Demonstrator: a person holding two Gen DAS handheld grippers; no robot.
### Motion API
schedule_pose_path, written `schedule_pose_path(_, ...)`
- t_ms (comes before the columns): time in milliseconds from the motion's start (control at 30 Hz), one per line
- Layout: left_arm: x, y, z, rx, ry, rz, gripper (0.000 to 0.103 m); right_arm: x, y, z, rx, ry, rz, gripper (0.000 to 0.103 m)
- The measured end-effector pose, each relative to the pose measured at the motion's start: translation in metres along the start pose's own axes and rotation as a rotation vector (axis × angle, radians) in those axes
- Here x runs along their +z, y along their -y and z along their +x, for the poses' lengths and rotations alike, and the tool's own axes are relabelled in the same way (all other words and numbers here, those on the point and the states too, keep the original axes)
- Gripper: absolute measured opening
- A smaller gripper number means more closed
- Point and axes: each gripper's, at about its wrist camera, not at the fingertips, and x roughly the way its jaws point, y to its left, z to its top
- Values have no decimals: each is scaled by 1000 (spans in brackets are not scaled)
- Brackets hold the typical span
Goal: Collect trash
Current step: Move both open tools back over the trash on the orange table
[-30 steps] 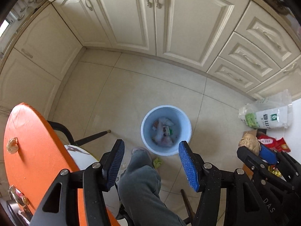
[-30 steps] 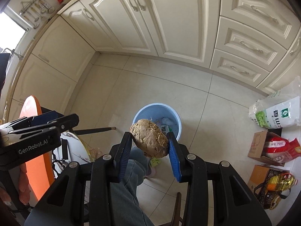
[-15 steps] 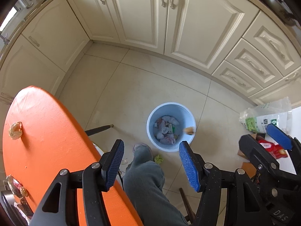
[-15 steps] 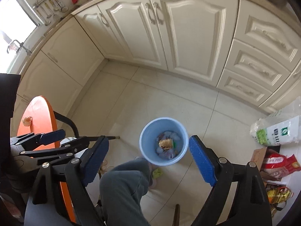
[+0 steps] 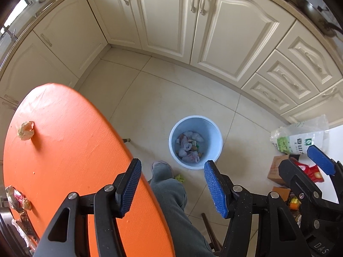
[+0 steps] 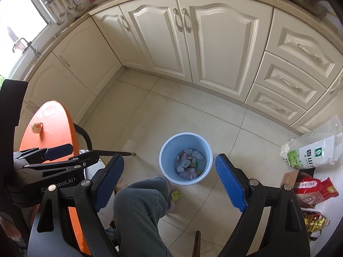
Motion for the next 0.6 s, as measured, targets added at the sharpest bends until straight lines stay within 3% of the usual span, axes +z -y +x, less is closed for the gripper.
schedule_pose_path(267,-59,-26,-59,-16,74,-28,58,-19,-19,-34,9,45,-30,89)
schedule_pose_path(500,-138,-68,-113,-24,175,-107,68,-44,-60,-70,57,103,-88,94)
schedule_pose_path(600,-176,-88,-135,11,211,-155,72,-55,-84,-84,70,129,-136,98)
